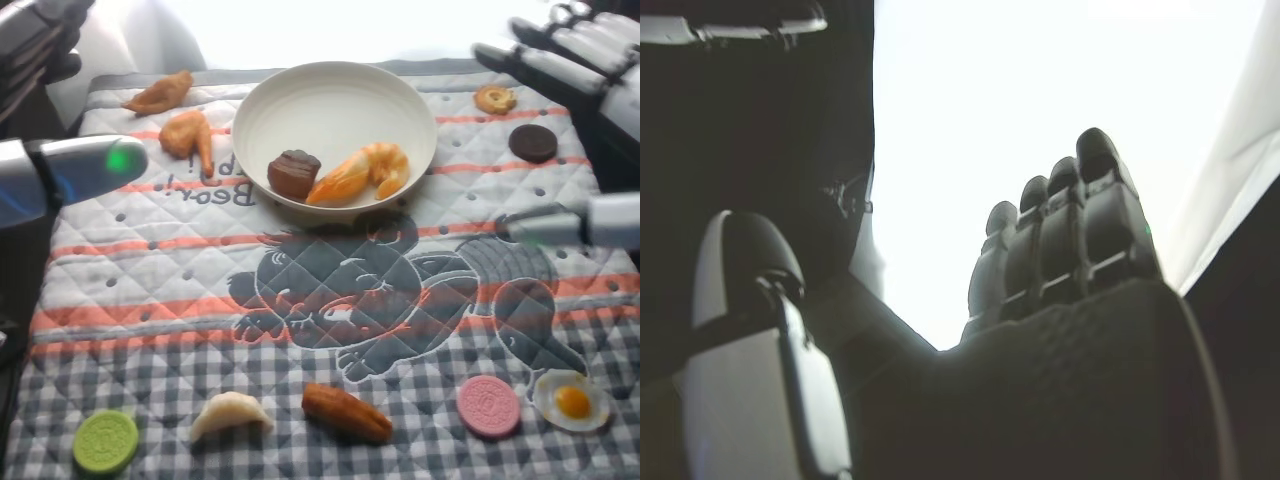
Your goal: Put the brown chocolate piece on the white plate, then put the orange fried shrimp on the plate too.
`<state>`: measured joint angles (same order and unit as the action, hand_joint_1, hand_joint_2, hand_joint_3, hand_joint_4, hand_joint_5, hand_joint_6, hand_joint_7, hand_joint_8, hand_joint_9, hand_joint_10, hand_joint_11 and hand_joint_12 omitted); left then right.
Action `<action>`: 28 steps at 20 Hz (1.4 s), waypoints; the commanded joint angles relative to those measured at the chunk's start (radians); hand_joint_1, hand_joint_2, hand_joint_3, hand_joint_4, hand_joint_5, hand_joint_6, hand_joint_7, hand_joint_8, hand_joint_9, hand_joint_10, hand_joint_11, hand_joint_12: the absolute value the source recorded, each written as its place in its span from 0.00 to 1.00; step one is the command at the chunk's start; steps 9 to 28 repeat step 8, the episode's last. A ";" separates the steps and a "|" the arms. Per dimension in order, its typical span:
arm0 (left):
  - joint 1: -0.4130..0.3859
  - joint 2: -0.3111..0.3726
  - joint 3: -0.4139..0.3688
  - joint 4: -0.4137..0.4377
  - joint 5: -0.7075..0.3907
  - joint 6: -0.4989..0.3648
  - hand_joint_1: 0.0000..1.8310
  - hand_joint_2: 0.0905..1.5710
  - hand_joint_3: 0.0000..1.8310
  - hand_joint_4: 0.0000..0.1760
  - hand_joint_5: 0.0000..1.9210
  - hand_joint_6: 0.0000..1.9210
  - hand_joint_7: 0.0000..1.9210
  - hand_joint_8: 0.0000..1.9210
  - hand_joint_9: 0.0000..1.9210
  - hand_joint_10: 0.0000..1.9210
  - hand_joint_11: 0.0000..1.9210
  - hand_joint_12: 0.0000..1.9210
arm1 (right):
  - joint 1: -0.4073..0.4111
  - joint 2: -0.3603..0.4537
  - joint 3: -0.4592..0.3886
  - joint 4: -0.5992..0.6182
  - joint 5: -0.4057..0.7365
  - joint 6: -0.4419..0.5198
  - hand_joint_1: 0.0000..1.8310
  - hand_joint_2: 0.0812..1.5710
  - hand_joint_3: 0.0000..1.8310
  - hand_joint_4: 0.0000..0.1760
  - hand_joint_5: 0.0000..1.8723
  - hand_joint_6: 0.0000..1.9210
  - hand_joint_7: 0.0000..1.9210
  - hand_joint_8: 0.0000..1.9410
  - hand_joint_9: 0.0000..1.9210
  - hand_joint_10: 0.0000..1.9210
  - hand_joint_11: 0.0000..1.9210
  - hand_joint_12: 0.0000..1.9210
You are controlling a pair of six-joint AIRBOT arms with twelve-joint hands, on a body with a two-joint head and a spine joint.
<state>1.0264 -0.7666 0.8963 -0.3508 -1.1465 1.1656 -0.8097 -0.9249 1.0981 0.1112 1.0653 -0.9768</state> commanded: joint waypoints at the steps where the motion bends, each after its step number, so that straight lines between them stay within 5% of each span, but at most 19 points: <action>1: 0.004 0.007 0.003 -0.001 -0.164 -0.036 0.43 0.51 0.00 0.73 0.04 0.00 0.05 0.00 0.04 0.00 0.00 0.22 | -0.010 0.015 -0.010 0.019 0.197 0.001 0.39 0.53 0.00 1.00 0.00 0.00 0.00 0.00 0.00 0.00 0.00 0.00; 4: 0.063 0.012 0.003 0.014 -0.276 -0.155 0.41 0.52 0.00 0.98 0.01 0.00 0.03 0.00 0.05 0.00 0.00 0.09 | -0.175 0.090 -0.095 0.090 0.379 0.002 0.40 0.53 0.00 1.00 0.00 0.00 0.00 0.00 0.00 0.00 0.00 0.00; 6: 0.073 0.013 0.003 0.031 -0.316 -0.201 0.45 0.54 0.01 1.00 0.00 0.00 0.03 0.00 0.04 0.00 0.00 0.00 | -0.276 0.125 -0.134 0.142 0.517 0.006 0.38 0.51 0.00 1.00 0.00 0.00 0.00 0.00 0.00 0.00 0.00 0.00; 8: 0.075 0.013 0.003 0.043 -0.350 -0.212 0.42 0.54 0.00 0.94 0.00 0.00 0.04 0.01 0.04 0.00 0.02 0.01 | -0.344 0.137 -0.148 0.158 0.617 0.013 0.39 0.56 0.00 0.85 0.04 0.00 0.06 0.00 0.06 0.01 0.02 0.01; 28: 0.075 0.013 0.003 0.043 -0.350 -0.212 0.42 0.54 0.00 0.94 0.00 0.00 0.04 0.01 0.04 0.00 0.02 0.01 | -0.344 0.137 -0.148 0.158 0.617 0.013 0.39 0.56 0.00 0.85 0.04 0.00 0.06 0.00 0.06 0.01 0.02 0.01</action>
